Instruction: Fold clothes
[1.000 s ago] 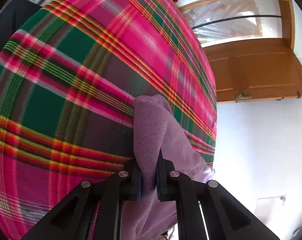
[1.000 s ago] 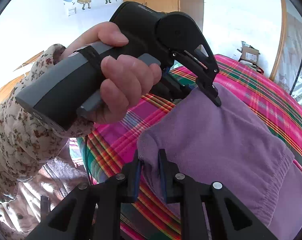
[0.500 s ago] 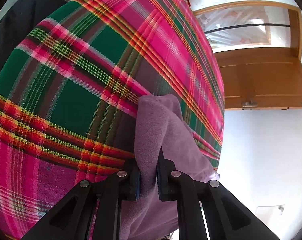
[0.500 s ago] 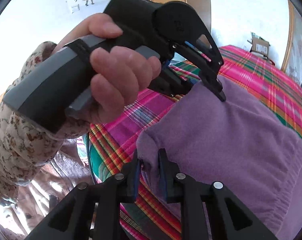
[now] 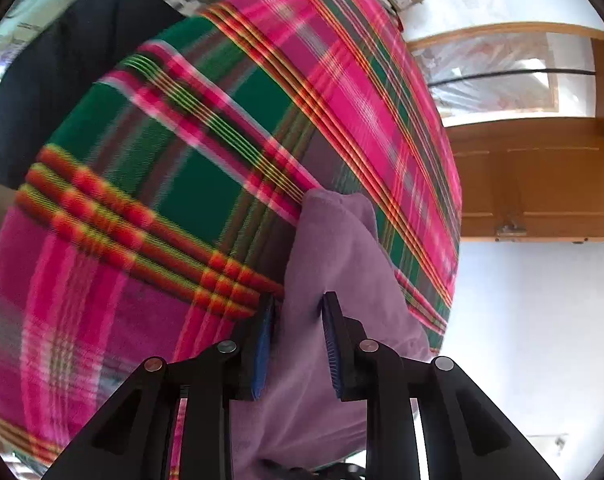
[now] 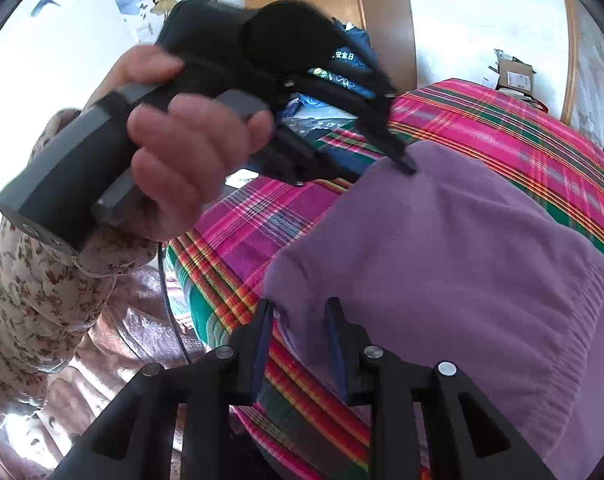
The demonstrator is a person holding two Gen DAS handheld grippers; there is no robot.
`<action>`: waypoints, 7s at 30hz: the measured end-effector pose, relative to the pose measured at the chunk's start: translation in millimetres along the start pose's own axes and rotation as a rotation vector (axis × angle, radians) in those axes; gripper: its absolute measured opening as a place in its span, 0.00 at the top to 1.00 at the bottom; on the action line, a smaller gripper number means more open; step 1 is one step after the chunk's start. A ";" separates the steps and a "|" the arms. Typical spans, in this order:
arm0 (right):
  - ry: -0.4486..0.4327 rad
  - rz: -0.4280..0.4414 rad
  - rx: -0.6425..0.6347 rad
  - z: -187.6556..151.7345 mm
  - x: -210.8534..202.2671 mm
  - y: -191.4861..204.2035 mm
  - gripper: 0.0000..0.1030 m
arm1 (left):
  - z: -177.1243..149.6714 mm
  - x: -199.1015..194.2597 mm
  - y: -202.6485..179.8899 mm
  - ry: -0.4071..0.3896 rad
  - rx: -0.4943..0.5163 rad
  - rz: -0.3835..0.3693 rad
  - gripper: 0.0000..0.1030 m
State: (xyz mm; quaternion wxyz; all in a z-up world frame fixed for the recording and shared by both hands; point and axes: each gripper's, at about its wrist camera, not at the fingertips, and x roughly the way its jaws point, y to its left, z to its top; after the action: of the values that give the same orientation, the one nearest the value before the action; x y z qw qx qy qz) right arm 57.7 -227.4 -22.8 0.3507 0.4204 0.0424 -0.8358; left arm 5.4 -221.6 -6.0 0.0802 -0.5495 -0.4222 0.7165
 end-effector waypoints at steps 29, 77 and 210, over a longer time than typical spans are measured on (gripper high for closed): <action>-0.234 -0.418 0.472 -113.6 -160.0 -160.4 0.62 | -145.2 27.7 -120.2 -0.095 0.446 0.103 0.70; -0.390 -0.900 1.019 -286.9 -320.9 -299.5 0.47 | -240.8 185.1 -219.9 0.095 0.918 0.175 0.70; -0.257 -0.880 0.236 -166.1 -204.7 -186.8 0.50 | -200.3 303.0 -302.1 0.635 0.436 -0.251 0.90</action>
State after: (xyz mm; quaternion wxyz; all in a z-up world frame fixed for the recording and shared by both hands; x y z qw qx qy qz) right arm 135.3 86.2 -21.5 -0.0844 0.2925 0.0773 -0.9494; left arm -44.9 247.8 -22.7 0.4083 -0.6576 -0.2783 0.5686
